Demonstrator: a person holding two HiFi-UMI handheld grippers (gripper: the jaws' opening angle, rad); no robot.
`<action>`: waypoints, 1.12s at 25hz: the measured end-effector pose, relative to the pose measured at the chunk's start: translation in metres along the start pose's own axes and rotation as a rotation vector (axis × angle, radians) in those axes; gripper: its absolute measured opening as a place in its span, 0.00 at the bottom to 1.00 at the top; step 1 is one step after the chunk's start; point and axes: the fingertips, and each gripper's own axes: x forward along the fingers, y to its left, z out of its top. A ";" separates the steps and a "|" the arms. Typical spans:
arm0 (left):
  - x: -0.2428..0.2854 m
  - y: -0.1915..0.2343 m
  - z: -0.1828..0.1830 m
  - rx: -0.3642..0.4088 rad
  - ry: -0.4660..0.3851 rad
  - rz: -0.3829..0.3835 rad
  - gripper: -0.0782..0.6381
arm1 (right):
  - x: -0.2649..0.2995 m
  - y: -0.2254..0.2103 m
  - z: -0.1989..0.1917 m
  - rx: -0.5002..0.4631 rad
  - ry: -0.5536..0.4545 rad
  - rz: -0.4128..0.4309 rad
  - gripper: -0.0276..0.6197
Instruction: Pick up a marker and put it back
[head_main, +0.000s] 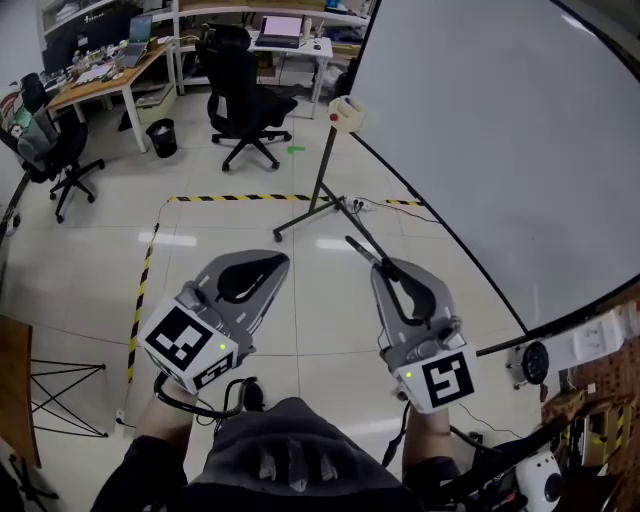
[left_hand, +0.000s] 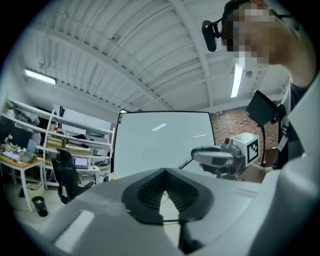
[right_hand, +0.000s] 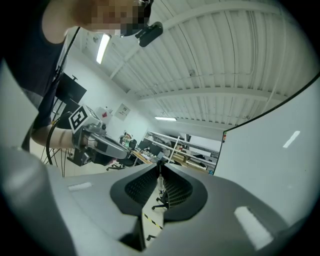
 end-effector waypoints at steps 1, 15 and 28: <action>0.000 -0.003 0.001 0.010 0.004 0.004 0.12 | -0.003 -0.001 0.000 0.000 -0.003 0.003 0.10; -0.015 -0.012 0.020 0.038 -0.017 0.069 0.12 | -0.017 -0.001 0.011 0.015 -0.074 0.017 0.10; 0.012 -0.038 0.044 0.119 -0.029 0.065 0.12 | -0.059 -0.035 -0.004 0.055 -0.102 -0.024 0.10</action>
